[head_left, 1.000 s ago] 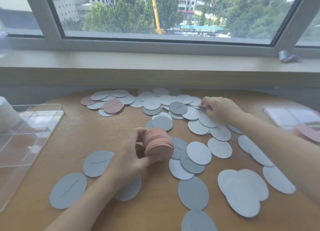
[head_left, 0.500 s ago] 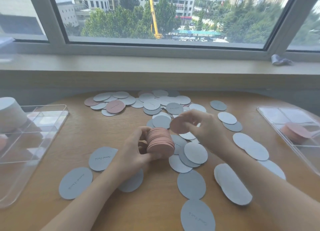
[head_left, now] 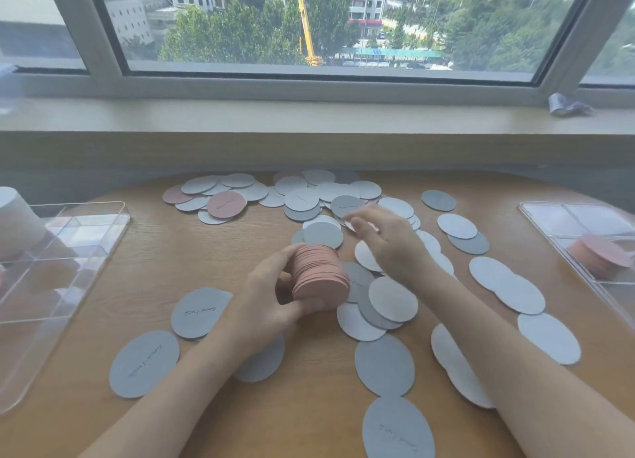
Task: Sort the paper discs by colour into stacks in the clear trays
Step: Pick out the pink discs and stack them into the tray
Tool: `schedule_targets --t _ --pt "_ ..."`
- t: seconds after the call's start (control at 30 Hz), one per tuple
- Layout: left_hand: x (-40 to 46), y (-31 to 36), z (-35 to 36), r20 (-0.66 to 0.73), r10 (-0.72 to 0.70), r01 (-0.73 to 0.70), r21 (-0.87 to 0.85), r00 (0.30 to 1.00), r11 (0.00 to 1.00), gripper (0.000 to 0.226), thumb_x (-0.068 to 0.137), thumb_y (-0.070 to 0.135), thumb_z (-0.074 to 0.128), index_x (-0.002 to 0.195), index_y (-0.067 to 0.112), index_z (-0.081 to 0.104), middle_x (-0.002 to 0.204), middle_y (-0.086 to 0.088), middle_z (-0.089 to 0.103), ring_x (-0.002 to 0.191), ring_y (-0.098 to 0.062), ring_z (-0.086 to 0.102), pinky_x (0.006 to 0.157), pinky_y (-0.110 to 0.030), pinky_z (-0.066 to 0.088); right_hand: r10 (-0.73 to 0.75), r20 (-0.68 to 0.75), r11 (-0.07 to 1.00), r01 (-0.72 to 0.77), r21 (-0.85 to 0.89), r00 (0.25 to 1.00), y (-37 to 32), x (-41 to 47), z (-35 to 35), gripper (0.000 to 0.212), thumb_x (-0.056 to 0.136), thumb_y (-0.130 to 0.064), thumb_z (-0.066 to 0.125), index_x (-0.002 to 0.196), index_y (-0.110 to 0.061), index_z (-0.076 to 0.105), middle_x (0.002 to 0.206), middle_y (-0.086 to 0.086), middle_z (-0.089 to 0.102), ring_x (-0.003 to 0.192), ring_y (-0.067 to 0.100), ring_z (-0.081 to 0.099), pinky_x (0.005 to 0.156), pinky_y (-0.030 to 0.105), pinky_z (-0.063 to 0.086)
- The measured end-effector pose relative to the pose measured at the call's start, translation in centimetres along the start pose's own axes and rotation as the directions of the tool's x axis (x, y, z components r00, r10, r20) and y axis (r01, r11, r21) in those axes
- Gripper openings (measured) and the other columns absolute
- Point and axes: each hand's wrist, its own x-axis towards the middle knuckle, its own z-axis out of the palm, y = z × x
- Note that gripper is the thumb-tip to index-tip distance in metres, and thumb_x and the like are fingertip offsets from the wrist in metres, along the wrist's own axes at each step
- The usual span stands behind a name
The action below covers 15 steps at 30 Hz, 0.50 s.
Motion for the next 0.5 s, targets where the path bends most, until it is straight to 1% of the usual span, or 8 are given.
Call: schedule_targets --t 0.03,0.07,0.13,0.2,0.27,0.4,0.47,0.5 --pt "0.0 0.0 0.0 0.003 -0.001 0.001 0.012 1.000 1.000 0.076 0.075 0.034 0.087 0.140 0.037 0.048 0.117 0.013 0.065 0.088 -0.010 0.064 0.081 -0.024 0.052 0.040 -0.035 0.996 -0.043 -0.084 0.999 1.3 0.8 -0.5 0.026 0.101 -0.021 0.051 0.123 -0.015 0.065 0.123 -0.002 0.063 0.118 0.014 0.054 0.099 0.026 0.039" --pt "0.0 0.0 0.0 0.007 -0.007 0.007 0.016 1.000 1.000 0.075 0.075 0.035 0.086 0.139 0.038 0.048 0.117 0.015 0.064 0.088 -0.010 0.064 0.082 -0.025 0.052 0.088 -0.031 0.983 -0.091 -0.162 0.996 2.5 1.5 -0.9 0.031 0.099 -0.018 0.053 0.128 -0.016 0.061 0.130 -0.001 0.060 0.124 0.017 0.052 0.101 0.028 0.037" --pt "-0.1 0.0 -0.1 0.010 -0.013 0.012 0.014 1.000 1.000 0.074 0.075 0.034 0.086 0.138 0.039 0.048 0.115 0.015 0.065 0.089 -0.012 0.064 0.082 -0.027 0.053 0.176 0.045 0.941 -0.155 -0.302 0.983 4.2 2.0 -1.1 0.043 0.096 -0.023 0.057 0.138 -0.019 0.053 0.142 -0.003 0.052 0.131 0.018 0.045 0.105 0.032 0.033" --pt "0.0 0.1 -0.1 0.017 -0.011 0.011 0.013 1.000 1.000 0.072 0.076 0.032 0.086 0.137 0.038 0.049 0.114 0.015 0.066 0.089 -0.013 0.065 0.082 -0.029 0.054 0.201 0.098 0.909 -0.149 -0.388 0.975 4.7 2.0 -1.2 0.054 0.094 -0.033 0.060 0.145 -0.022 0.046 0.149 -0.006 0.045 0.136 0.016 0.040 0.109 0.035 0.031" --pt "0.0 0.0 -0.1 0.019 -0.009 0.009 0.010 1.000 1.000 0.072 0.076 0.031 0.086 0.137 0.038 0.049 0.113 0.013 0.066 0.090 -0.015 0.066 0.083 -0.031 0.055 0.188 0.100 0.892 -0.128 -0.433 0.977 4.8 2.0 -1.2 0.054 0.095 -0.038 0.059 0.145 -0.024 0.044 0.151 -0.007 0.043 0.138 0.016 0.037 0.110 0.035 0.028" --pt "0.1 0.0 -0.1 0.023 -0.010 0.010 0.017 1.000 1.000 0.071 0.077 0.031 0.086 0.137 0.039 0.048 0.115 0.012 0.066 0.091 -0.015 0.066 0.083 -0.031 0.055 0.147 0.068 0.832 -0.087 -0.548 0.987 4.7 2.7 -1.4 0.041 0.095 -0.038 0.059 0.134 -0.025 0.056 0.140 -0.003 0.052 0.128 0.021 0.043 0.101 0.034 0.030" --pt "0.0 0.0 -0.1 0.025 -0.009 0.008 0.012 1.000 1.000 0.070 0.077 0.031 0.085 0.136 0.039 0.049 0.115 0.013 0.066 0.091 -0.015 0.067 0.083 -0.031 0.055 0.037 0.047 0.793 -0.001 -0.609 0.998 5.1 2.9 -1.2 0.029 0.098 -0.035 0.056 0.121 -0.021 0.064 0.126 0.002 0.062 0.116 0.026 0.052 0.097 0.034 0.033" --pt "0.0 0.1 -0.1 0.026 -0.007 0.007 0.007 1.000 1.000 0.070 0.077 0.031 0.085 0.136 0.040 0.049 0.115 0.014 0.066 0.091 -0.015 0.067 0.083 -0.031 0.055 -0.025 0.013 0.786 0.028 -0.618 1.000 5.3 2.9 -1.1 0.022 0.100 -0.030 0.054 0.111 -0.018 0.068 0.113 0.005 0.067 0.104 0.028 0.056 0.089 0.034 0.034"
